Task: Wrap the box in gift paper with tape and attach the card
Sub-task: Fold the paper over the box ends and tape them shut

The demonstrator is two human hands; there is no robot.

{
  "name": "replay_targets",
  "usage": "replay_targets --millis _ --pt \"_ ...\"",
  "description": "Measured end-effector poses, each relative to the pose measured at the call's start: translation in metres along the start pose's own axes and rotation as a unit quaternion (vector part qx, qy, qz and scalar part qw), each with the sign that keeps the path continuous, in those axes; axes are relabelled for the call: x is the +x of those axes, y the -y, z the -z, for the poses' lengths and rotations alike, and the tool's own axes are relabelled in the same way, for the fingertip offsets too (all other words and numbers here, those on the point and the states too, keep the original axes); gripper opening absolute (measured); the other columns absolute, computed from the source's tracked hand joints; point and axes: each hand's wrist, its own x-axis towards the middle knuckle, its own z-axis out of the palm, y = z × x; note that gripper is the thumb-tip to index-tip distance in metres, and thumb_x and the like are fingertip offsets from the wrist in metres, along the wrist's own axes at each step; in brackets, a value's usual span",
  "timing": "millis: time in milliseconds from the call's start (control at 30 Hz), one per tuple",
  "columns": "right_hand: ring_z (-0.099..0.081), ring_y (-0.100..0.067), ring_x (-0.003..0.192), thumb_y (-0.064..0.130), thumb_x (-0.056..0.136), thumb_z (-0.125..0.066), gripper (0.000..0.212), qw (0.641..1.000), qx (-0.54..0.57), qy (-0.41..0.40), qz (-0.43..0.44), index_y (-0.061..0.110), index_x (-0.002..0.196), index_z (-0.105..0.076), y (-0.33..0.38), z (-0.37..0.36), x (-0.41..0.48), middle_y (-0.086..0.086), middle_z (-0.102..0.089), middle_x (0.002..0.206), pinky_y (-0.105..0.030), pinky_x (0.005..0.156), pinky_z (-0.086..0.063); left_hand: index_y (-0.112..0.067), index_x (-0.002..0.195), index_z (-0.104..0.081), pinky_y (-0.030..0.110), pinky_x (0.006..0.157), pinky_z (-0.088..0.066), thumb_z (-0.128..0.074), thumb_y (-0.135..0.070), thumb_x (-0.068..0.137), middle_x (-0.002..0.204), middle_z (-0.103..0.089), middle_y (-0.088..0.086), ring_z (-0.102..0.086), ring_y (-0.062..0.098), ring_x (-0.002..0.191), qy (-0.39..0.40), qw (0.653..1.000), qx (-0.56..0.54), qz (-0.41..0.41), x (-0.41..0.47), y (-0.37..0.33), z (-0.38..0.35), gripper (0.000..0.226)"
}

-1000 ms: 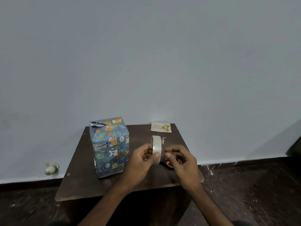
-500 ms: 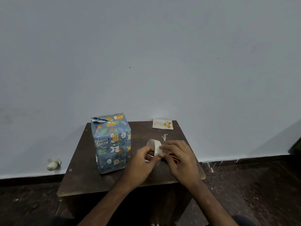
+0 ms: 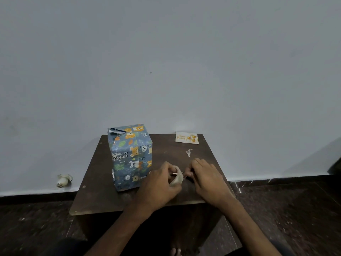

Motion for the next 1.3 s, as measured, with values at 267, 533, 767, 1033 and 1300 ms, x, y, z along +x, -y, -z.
replay_targets --millis 267,533,767,1033,1300 --pt "-0.054 -0.003 0.087 0.015 0.099 -0.055 0.024 0.982 0.176 0.062 -0.036 0.034 0.084 -0.053 0.002 0.002 0.006 0.017 -0.061 0.085 -0.015 0.075 -0.04 -0.039 0.121 -0.051 0.028 0.064 -0.039 -0.057 -0.043 0.09 0.095 -0.069 -0.01 -0.062 0.012 0.08 0.08 0.996 0.023 -0.002 0.001 -0.003 0.002 0.031" --pt "-0.063 -0.005 0.075 0.008 0.099 -0.055 0.013 0.949 0.301 0.01 -0.095 0.014 0.091 -0.063 0.002 0.002 0.008 0.003 -0.07 0.082 -0.016 0.071 -0.047 -0.035 0.1 -0.053 0.034 0.068 -0.052 -0.049 -0.048 0.096 0.075 -0.068 -0.008 -0.064 0.009 0.07 0.039 0.999 0.024 -0.013 0.001 0.0 -0.003 0.014" --pt "-0.069 -0.017 0.09 0.019 0.097 -0.062 0.011 0.906 0.394 0.034 -0.153 0.016 0.103 -0.071 0.007 -0.006 0.002 -0.002 -0.075 0.095 -0.029 0.085 -0.056 -0.029 0.089 -0.056 0.027 0.065 -0.049 -0.057 -0.034 0.095 0.065 -0.072 -0.012 -0.063 -0.001 0.061 0.019 0.999 -0.043 0.02 0.0 0.005 -0.004 0.008" --pt "-0.069 -0.008 0.081 0.016 0.09 -0.07 0.002 0.916 0.361 0.002 -0.175 0.015 0.091 -0.071 0.016 -0.014 0.004 0.002 -0.074 0.085 -0.022 0.078 -0.055 -0.028 0.093 -0.057 0.038 0.063 -0.057 -0.06 -0.034 0.096 0.069 -0.074 -0.01 -0.063 0.002 0.052 0.031 0.996 -0.075 0.03 -0.002 0.004 -0.003 0.008" --pt "-0.062 -0.004 0.076 0.009 0.098 -0.055 0.024 0.972 0.215 0.027 -0.089 0.027 0.084 -0.054 0.016 -0.011 0.012 0.009 -0.065 0.08 -0.02 0.073 -0.049 -0.031 0.09 -0.057 0.032 0.065 -0.05 -0.054 -0.047 0.088 0.071 -0.068 -0.007 -0.063 0.011 0.069 0.01 0.997 0.059 0.046 -0.002 -0.007 0.001 0.017"
